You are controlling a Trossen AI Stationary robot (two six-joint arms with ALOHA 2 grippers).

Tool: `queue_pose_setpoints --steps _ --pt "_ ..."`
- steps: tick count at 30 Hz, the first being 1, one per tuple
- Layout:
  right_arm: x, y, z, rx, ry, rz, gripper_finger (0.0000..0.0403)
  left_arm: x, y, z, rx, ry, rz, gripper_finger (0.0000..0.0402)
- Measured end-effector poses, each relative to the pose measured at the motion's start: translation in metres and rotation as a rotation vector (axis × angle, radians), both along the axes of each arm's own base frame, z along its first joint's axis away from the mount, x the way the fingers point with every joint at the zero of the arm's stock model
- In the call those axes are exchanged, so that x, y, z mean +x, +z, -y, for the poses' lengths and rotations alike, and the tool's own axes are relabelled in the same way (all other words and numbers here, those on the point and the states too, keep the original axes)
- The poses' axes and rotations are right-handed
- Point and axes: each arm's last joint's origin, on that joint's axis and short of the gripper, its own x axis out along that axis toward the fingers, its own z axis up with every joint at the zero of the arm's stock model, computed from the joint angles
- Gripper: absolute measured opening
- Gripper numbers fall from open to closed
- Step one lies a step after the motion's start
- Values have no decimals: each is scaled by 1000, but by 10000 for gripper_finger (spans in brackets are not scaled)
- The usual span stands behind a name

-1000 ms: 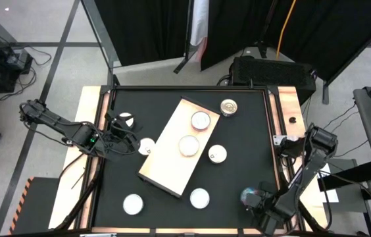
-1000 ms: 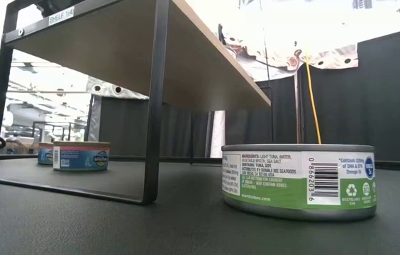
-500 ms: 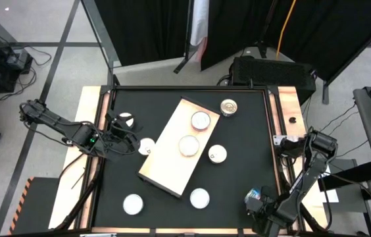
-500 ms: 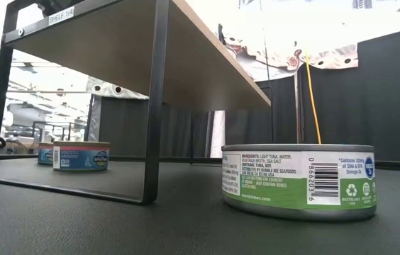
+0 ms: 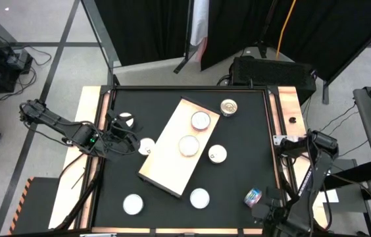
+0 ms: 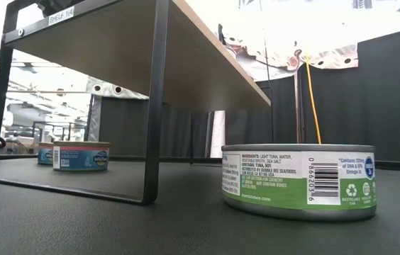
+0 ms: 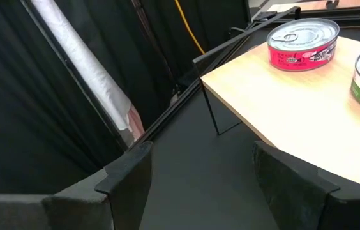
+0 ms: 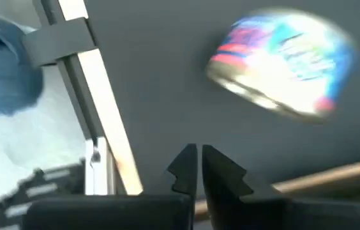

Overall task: Stack canned seafood by type on shelf
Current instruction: Put the blue tuna can on the shelf

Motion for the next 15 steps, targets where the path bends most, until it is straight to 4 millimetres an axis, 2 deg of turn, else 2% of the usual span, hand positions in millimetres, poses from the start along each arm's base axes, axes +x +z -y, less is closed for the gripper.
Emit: queue_pose_setpoints --steps 5,7,11,15 --pt "18 50 20 -59 139 -71 78 3 3 1 7 -15 20 269" --pt "29 63 29 -20 223 -52 104 4 4 2 5 -21 35 269" --pt "48 78 58 9 304 -28 157 6 6 3 8 -26 41 269" --pt "62 81 75 21 405 -26 214 6 6 3 -2 -32 41 269"
